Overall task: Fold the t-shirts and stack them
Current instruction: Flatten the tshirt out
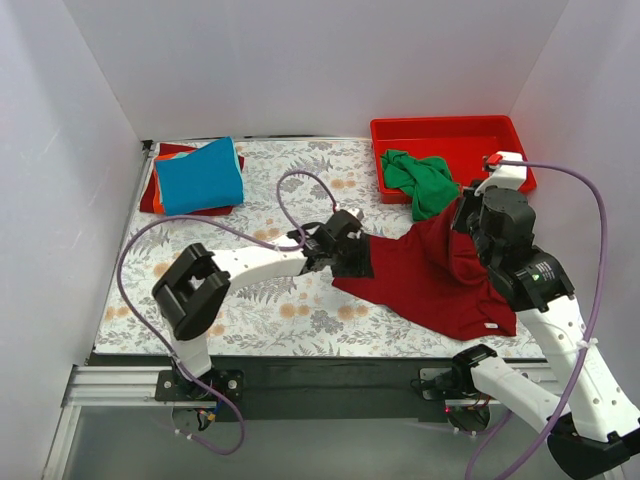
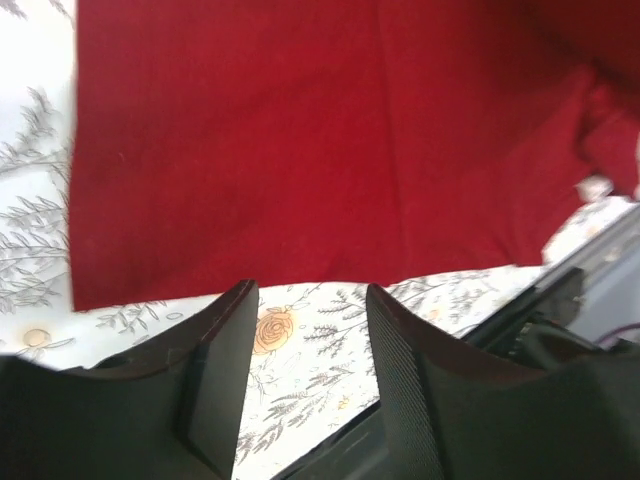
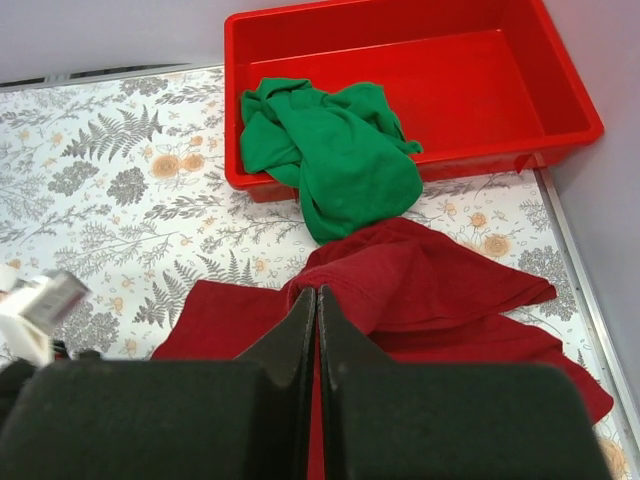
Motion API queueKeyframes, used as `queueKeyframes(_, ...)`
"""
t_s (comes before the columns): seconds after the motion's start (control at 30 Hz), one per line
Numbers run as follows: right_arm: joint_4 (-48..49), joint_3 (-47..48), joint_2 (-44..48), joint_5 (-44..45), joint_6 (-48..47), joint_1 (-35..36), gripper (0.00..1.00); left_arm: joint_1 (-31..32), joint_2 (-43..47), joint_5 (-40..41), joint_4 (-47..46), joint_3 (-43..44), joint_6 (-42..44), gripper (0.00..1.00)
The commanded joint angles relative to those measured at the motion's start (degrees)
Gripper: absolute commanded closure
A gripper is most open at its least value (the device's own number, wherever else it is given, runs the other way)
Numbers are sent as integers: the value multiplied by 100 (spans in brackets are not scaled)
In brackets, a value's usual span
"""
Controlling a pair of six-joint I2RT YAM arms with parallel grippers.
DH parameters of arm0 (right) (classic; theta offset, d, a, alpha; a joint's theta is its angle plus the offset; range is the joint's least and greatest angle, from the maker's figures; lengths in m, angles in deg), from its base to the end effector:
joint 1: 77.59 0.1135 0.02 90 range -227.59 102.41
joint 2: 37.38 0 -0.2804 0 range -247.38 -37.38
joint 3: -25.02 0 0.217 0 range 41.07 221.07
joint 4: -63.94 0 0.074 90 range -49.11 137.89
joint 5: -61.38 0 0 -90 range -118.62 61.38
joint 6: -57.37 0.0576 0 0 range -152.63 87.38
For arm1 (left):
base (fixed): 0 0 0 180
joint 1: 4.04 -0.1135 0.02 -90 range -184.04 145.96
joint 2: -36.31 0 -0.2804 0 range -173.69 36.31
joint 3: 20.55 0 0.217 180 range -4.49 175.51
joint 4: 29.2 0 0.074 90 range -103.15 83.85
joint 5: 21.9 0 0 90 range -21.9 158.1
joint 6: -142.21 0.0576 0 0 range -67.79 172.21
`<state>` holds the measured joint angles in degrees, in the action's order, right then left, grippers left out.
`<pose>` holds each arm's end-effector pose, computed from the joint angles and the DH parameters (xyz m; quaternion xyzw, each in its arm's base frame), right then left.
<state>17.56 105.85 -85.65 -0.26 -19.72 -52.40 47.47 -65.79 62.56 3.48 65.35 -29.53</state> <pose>0.1359 0.0337 0.4098 0.0686 0.7748 0.0130 0.6283 0.2281 -0.2958 0.2282 -0.2275 0.9073 -0.3399 0.0976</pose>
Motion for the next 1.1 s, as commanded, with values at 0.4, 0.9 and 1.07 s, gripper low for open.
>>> queueKeyframes(0.4, 27, -96, 204, -32, 300, -14, 99, 940, -1461, 0, 710, 1505, 184, 40)
queueKeyframes(0.9, -149, -114, 380, 64, 362, -23, 99, 1292, -2604, 1423, 2134, 2411, 1010, 100)
queueKeyframes(1.07, -158, -53, 362, 64, 335, -14, 99, 1082, -2297, 1784, 2161, 2043, 967, 100)
